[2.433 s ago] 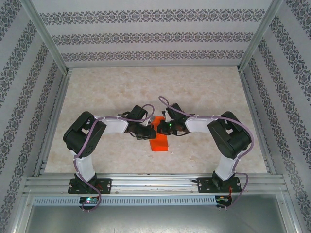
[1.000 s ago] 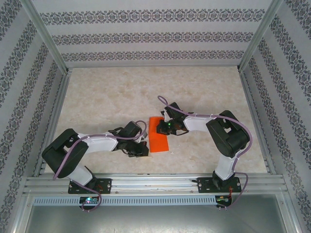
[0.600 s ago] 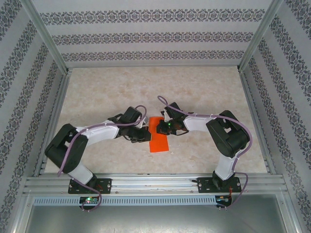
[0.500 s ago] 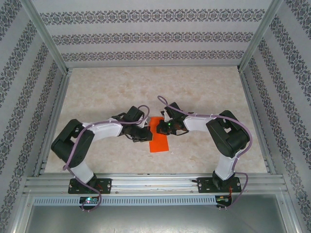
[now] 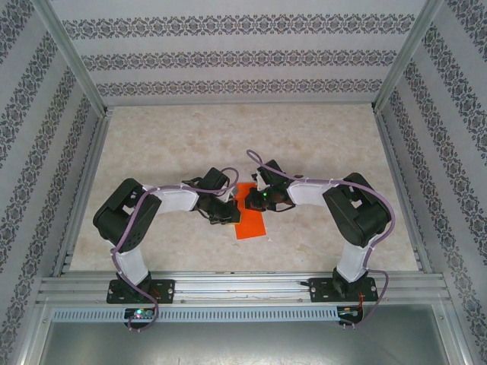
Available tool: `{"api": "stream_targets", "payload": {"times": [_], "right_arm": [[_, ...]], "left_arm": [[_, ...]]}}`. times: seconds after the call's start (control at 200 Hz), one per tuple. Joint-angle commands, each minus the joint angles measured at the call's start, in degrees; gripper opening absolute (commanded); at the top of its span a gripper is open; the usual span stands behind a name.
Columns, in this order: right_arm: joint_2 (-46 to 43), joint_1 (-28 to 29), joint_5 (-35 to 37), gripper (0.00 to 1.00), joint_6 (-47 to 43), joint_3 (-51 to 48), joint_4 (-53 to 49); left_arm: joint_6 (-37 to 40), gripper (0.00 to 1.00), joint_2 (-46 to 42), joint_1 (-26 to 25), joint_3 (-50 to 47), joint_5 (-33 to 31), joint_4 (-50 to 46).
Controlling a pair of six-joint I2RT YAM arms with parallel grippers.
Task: Fold a paper plane with a square sheet of paper (fold left side to right side)
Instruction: Hold the square sheet of paper at the center of the table.
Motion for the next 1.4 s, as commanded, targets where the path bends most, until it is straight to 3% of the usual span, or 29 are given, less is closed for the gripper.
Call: {"api": "stream_targets", "payload": {"times": [0.0, 0.235, 0.45, 0.734, 1.064, 1.394], "right_arm": [[-3.0, 0.3, 2.5, 0.12, -0.7, 0.9, -3.0], [-12.0, 0.2, 3.9, 0.15, -1.5, -2.7, -5.3], [-17.8, 3.2, 2.3, 0.0, 2.1, -9.8, -4.5], [-11.9, 7.6, 5.3, 0.0, 4.1, -10.7, -3.2], [-6.8, 8.2, 8.9, 0.0, 3.8, -11.1, -8.3], [-5.8, 8.3, 11.6, 0.0, 2.5, -10.6, -11.8]], "left_arm": [[0.7, 0.0, 1.4, -0.2, -1.9, -2.6, -0.7], [0.2, 0.0, 1.4, -0.4, -1.5, -2.7, -0.5], [0.5, 0.0, 1.1, -0.4, -0.9, -2.9, -1.1], [-0.3, 0.0, 0.4, -0.4, -1.1, -2.2, -0.4], [-3.4, 0.0, -1.7, 0.0, 0.9, 0.9, 4.0], [-2.0, 0.0, 2.6, 1.8, 2.6, 0.3, 7.7]]}}
